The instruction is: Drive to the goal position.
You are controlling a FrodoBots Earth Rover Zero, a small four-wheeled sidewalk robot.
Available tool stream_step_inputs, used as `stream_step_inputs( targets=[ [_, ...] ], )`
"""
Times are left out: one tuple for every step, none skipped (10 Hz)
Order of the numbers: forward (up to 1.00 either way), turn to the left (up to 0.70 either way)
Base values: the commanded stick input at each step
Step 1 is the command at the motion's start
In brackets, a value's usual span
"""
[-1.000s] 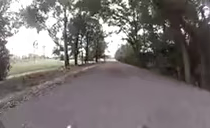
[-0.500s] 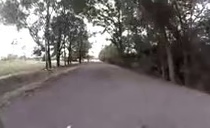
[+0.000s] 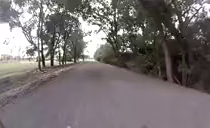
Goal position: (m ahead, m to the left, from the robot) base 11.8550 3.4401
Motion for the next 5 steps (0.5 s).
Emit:
stream_step_inputs(
  targets=[
    [0.7,0.0],
    [0.7,0.0],
    [0.7,0.0],
    [0.7,0.0],
    [0.7,0.0]
  ],
)
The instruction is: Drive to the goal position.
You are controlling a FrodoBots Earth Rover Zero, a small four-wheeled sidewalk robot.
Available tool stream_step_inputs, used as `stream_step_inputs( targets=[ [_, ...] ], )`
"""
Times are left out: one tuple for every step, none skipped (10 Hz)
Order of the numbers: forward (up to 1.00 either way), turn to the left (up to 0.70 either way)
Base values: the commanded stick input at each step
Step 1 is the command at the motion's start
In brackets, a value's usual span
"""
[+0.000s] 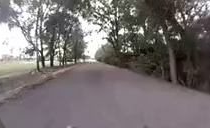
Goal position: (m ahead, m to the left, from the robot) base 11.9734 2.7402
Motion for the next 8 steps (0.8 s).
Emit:
stream_step_inputs(
  targets=[
    [0.7,0.14],
    [0.7,0.35],
    [0.7,0.35],
    [0.7,0.35],
    [0.7,0.35],
    [0.7,0.28],
    [0.7,0.0],
    [0.7,0.0]
  ],
)
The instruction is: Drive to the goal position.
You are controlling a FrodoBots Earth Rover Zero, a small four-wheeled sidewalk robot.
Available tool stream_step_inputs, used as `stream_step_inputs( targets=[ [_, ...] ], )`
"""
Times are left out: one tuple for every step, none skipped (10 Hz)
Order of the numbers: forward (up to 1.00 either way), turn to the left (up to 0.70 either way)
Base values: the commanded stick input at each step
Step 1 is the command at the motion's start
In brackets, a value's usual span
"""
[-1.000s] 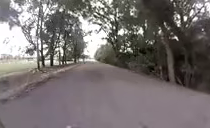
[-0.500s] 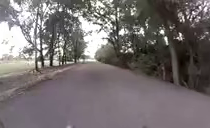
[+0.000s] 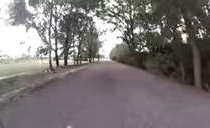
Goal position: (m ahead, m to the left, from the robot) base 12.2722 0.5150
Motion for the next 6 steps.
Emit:
stream_step_inputs(
  targets=[
    [0.7,0.0],
    [0.7,0.0],
    [0.7,0.0],
    [0.7,0.0],
    [0.7,0.0],
    [0.7,0.0]
  ],
)
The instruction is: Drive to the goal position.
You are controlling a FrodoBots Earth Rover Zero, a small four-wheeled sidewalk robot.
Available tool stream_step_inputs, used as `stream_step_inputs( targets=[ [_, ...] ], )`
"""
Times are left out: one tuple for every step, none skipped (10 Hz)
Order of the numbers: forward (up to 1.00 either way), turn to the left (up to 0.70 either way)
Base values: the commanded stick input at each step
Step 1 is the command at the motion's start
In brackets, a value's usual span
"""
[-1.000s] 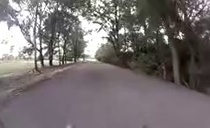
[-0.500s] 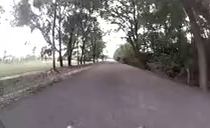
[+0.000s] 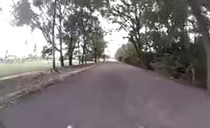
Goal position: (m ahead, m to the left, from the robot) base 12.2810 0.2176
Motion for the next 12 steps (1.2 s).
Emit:
stream_step_inputs(
  targets=[
    [0.7,0.0],
    [0.7,0.0],
    [0.7,-0.04],
    [0.7,-0.23],
    [0.7,-0.35],
    [0.7,-0.35],
    [0.7,-0.04],
    [0.7,0.0],
    [0.7,0.0],
    [0.7,0.0],
    [0.7,0.0],
    [0.7,0.0]
  ],
)
